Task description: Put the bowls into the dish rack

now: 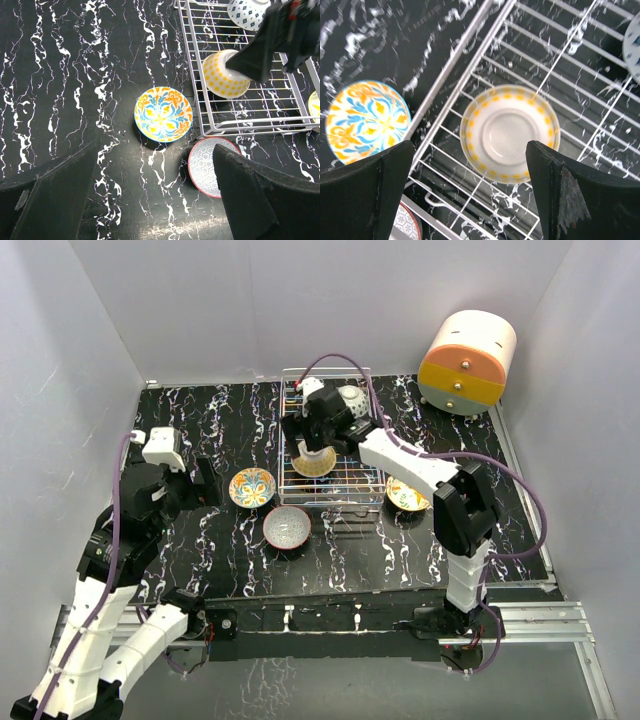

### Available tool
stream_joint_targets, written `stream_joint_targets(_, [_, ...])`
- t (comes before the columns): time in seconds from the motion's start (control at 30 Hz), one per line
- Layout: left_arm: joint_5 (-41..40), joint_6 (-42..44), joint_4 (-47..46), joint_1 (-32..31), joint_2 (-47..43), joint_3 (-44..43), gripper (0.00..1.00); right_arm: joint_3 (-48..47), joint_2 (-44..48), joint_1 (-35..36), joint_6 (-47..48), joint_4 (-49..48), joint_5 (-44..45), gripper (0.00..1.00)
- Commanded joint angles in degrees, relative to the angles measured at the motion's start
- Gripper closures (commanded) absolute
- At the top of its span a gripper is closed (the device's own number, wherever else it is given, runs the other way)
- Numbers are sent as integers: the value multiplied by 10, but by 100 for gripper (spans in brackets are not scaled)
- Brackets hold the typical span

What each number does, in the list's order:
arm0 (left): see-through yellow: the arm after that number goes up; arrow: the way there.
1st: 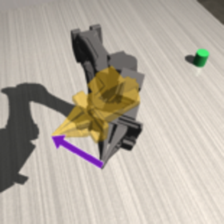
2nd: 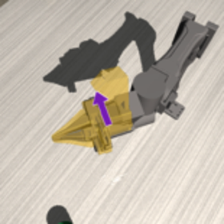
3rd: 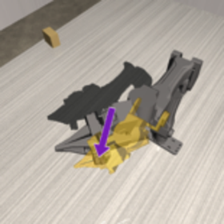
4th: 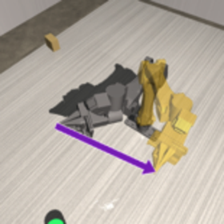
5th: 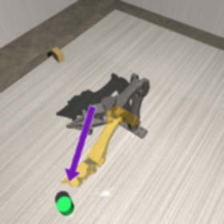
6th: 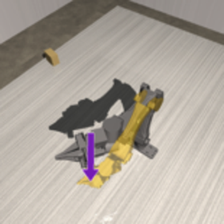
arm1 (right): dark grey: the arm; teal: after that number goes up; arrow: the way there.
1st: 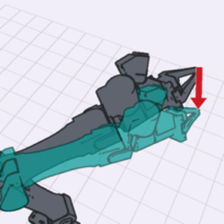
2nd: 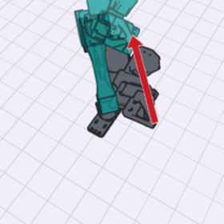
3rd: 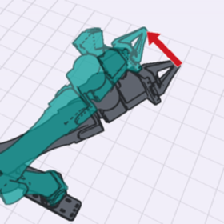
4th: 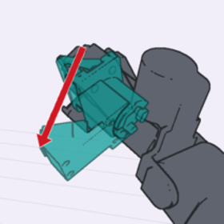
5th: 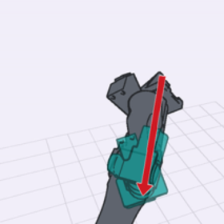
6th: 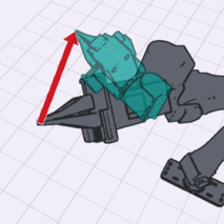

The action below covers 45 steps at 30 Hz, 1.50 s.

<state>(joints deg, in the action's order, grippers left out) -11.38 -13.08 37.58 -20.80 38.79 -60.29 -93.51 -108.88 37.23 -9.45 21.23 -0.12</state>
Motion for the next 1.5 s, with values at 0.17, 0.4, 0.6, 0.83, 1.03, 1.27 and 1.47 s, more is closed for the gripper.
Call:
stream_joint_targets(0.17, [-5,8,4,-2,-12,-3,3,-31,-33,45,19,50,144,1])
stream_joint_targets(0.4, [-9,13,1,-2,-9,2,3,-30,-42,43,17,32,151,1])
stream_joint_targets(0.6, [-10,15,-1,-2,-6,0,3,-62,-75,31,7,33,126,1])
stream_joint_targets(0.83, [-17,15,1,-2,-4,0,3,-67,-78,4,-4,15,72,9])
stream_joint_targets(1.03, [-17,13,-1,-2,-2,4,3,-53,-76,-1,0,8,52,28])
stream_joint_targets(1.27, [-15,10,-2,-2,1,4,3,-8,-57,-2,1,-5,28,44])
stream_joint_targets(1.47, [-15,7,1,-2,-2,4,3,28,-19,-2,-8,-9,-4,47])
